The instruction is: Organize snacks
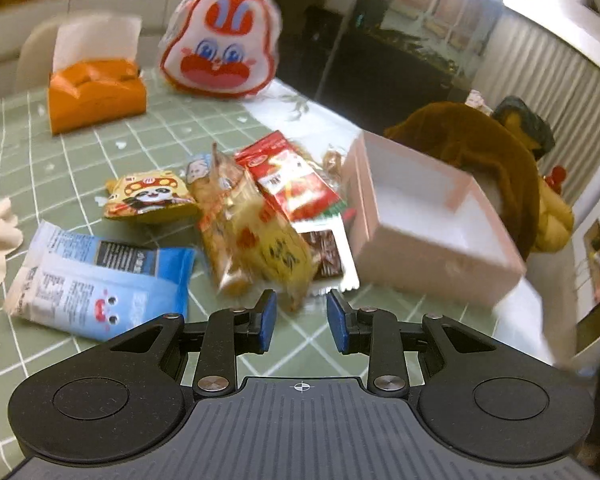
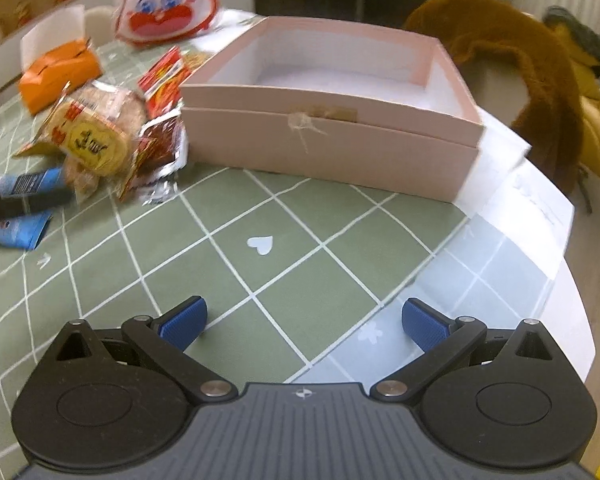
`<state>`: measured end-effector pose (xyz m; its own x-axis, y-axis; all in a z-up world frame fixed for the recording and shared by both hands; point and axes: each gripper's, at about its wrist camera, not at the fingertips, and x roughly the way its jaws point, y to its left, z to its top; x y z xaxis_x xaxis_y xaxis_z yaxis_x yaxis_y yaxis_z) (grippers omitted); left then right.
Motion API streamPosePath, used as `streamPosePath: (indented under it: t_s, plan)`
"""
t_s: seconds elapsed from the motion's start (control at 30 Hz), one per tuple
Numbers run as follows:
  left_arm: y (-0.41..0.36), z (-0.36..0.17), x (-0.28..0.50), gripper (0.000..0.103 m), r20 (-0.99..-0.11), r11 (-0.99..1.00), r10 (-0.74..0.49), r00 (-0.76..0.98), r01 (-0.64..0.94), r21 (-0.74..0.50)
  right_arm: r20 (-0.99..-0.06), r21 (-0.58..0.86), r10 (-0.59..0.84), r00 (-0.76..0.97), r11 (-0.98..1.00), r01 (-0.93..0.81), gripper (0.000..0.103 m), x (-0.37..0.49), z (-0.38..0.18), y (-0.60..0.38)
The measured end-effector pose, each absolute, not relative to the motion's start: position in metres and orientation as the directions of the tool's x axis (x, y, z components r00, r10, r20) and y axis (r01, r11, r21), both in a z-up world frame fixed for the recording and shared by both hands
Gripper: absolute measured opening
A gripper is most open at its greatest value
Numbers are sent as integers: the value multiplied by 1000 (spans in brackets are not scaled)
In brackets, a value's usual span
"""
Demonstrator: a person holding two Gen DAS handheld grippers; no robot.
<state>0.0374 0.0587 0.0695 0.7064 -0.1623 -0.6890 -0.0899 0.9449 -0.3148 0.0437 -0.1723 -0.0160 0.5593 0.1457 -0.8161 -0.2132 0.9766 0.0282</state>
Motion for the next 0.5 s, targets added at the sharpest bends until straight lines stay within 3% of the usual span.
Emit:
streamPosePath:
  t_s: [0.13,0.27,0.37,0.5]
  plan:
    - [84,61,60,33,-710,839,-277,647,-198,-508,-805,3,126,580,978,-208,97,42,-10,-170]
    - [96,64,60,33,-690,831,-217,690,-241,-502,-730,-42,130,671,971,-233,96,40,15,-164]
    - [105,63,64,33,-708,832,-226,669,-246,-497,-667,-106,218,712,919,-380,96,44,34,-143]
    - [113,65,67,33,-699,819,-272,661,-222,-528,-652,-167,307,693,834,-526,96,57,33,-103]
